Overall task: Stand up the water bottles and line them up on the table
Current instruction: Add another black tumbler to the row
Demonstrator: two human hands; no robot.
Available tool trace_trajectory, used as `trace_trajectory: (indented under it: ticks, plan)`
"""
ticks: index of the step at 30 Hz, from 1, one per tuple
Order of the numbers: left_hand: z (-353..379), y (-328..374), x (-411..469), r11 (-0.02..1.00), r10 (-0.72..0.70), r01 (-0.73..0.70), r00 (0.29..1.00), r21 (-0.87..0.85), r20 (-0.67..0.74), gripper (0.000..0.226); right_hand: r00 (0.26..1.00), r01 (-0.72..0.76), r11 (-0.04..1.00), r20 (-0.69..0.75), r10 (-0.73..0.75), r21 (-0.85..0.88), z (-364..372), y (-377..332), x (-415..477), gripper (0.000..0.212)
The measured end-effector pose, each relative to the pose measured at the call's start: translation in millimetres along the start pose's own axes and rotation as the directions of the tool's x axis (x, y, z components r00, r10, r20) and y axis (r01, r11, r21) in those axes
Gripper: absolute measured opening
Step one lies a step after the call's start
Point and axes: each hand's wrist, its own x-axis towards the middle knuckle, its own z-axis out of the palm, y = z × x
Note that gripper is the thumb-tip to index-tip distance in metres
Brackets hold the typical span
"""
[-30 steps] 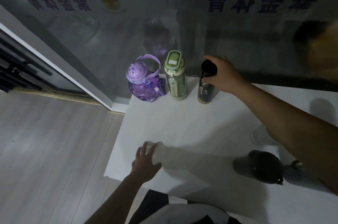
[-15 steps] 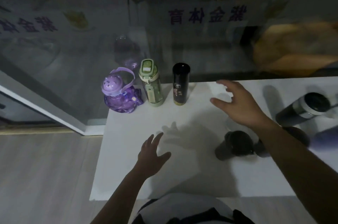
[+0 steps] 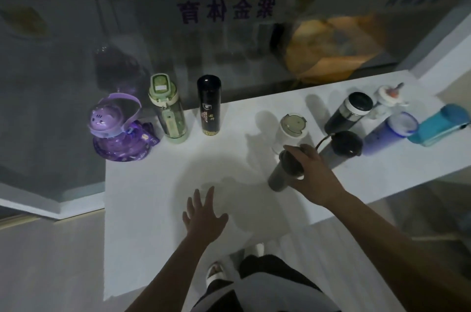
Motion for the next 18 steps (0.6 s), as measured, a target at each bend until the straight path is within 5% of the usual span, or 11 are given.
trace_trajectory:
  ticks: [9,18]
  plan:
    - [4,-16,-3,0.986,-0.085,0.079,0.996,0.149,0.036,0.086,0.994,0.062,0.986,0.097,-0.047,-0.154,-23,-8,26,0.063]
    - [9,-13,-4,0.976,-0.107,0.098,0.994,0.195,0.037,0.086,0.968,0.221,0.975,0.131,-0.216,-0.028,-68,-42,104,0.064]
